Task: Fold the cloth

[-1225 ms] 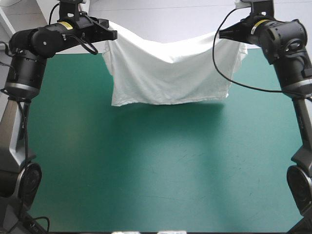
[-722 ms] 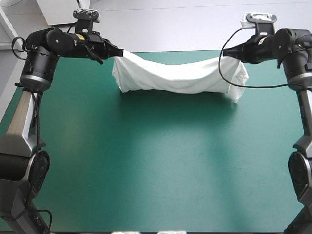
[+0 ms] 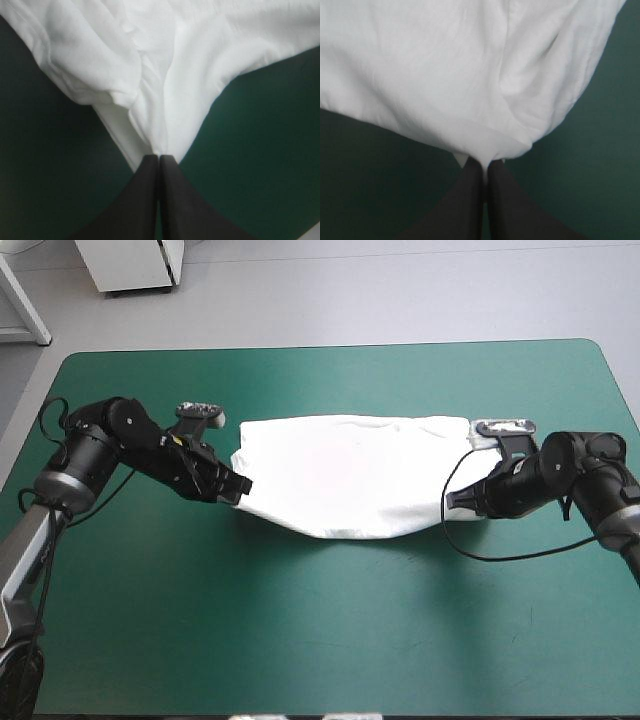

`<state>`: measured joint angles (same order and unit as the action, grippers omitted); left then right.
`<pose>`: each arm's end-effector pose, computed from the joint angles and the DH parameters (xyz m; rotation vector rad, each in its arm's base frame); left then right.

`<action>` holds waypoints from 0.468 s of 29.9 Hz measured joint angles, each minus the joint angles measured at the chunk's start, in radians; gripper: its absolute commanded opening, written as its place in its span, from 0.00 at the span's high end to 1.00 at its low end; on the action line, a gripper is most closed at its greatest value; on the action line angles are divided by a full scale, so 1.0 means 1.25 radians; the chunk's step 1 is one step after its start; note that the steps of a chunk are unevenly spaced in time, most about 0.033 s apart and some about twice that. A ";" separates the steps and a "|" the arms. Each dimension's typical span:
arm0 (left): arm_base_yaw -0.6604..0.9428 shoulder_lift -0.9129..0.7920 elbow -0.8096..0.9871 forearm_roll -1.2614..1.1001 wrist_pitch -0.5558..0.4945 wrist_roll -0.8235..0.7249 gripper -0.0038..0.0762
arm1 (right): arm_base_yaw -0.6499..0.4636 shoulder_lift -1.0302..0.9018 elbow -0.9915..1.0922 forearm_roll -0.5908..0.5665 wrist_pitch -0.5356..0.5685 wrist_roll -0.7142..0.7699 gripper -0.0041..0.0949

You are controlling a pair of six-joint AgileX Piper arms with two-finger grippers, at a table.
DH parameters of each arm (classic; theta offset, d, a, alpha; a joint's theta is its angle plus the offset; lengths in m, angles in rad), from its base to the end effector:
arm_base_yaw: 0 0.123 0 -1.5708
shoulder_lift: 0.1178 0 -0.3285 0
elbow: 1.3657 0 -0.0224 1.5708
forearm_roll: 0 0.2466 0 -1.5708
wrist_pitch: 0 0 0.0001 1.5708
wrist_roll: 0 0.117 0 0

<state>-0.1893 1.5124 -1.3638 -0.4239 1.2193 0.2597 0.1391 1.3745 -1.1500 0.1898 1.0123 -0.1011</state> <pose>0.2871 -0.1010 0.3557 0.4984 2.7393 -0.5774 0.2644 0.0559 0.3339 -0.2356 2.7032 0.2591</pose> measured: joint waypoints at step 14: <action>-0.048 -0.106 0.281 0.026 -0.010 -0.016 0.96 | 0.010 -0.094 0.153 -0.024 0.022 0.001 0.98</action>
<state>-0.2498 1.3796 -1.0129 -0.3909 1.2062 0.2393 0.1515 1.2565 -0.9583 0.1600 1.0401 -0.1001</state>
